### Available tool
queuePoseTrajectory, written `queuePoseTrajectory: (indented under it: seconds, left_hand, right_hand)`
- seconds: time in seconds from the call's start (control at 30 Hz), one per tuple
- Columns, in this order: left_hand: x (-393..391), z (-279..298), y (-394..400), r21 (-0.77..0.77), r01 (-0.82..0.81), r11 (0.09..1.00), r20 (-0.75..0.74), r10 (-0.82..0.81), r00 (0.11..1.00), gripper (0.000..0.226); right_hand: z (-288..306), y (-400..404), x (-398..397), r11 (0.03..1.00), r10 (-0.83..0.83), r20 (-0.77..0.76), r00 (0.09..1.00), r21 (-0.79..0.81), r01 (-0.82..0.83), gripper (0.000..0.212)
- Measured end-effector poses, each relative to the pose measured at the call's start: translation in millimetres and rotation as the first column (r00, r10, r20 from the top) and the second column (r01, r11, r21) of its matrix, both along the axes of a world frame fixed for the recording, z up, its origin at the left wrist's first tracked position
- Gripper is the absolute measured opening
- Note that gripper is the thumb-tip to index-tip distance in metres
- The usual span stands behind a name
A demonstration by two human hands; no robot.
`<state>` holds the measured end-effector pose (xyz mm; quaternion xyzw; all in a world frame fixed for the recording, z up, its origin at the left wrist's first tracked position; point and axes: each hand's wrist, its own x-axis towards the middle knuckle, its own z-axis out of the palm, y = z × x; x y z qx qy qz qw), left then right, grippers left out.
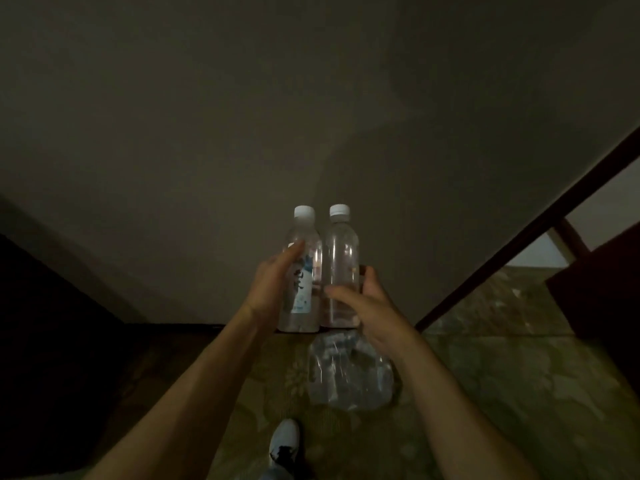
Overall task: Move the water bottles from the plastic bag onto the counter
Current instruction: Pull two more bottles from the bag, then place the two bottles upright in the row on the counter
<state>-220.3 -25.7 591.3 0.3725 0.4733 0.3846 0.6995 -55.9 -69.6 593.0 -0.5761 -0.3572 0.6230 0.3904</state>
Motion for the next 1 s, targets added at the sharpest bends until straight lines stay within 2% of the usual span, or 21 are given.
queuePoseTrajectory:
  seconds: [0.1, 0.17, 0.23, 0.4, 0.57, 0.7, 0.87, 1.0]
  left_hand:
    - [-11.7, 22.6, -13.7, 0.092, -0.066, 0.994, -0.062, 0.072, 0.996, 0.047]
    - [-21.1, 35.5, -24.2, 0.136, -0.102, 0.985, -0.093, 0.115, 0.989, 0.040]
    - [-32.6, 49.9, -32.5, 0.183, -0.147, 0.972, -0.113, 0.169, 0.979, 0.036]
    - [-70.7, 93.7, -47.3, 0.350, -0.258, 0.901, -0.106, 0.311, 0.944, 0.043]
    - [-122.3, 127.5, -55.2, 0.522, -0.257, 0.813, -0.165, 0.392, 0.905, 0.051]
    - [-169.5, 143.9, -61.7, 0.591, -0.261, 0.764, -0.210, 0.458, 0.864, 0.053]
    - [-242.3, 161.5, -77.4, 0.651, -0.297, 0.699, -0.175, 0.519, 0.837, 0.041]
    - [-310.0, 174.2, -94.0, 0.686, -0.323, 0.652, -0.162, 0.569, 0.806, 0.043]
  right_hand:
    - [16.2, -4.9, -14.7, 0.997, 0.015, 0.046, 0.999, 0.080, -0.019, 0.066]
    - [27.5, -7.1, -25.4, 0.991, -0.005, 0.008, 1.000, 0.136, 0.004, 0.043]
    - [39.9, -8.1, -35.3, 0.983, 0.018, -0.007, 1.000, 0.185, -0.017, 0.033]
    - [81.7, -4.4, -67.0, 0.947, 0.100, 0.057, 0.993, 0.300, -0.112, 0.030]
    - [122.9, -2.1, -110.2, 0.874, 0.155, 0.148, 0.977, 0.440, -0.205, 0.040]
    - [138.4, -2.0, -154.4, 0.835, 0.153, 0.191, 0.969, 0.499, -0.231, 0.037]
    - [158.0, -4.8, -228.6, 0.793, 0.164, 0.209, 0.964, 0.553, -0.255, 0.042]
    - [169.2, -15.6, -297.5, 0.761, 0.177, 0.223, 0.959, 0.587, -0.277, 0.043]
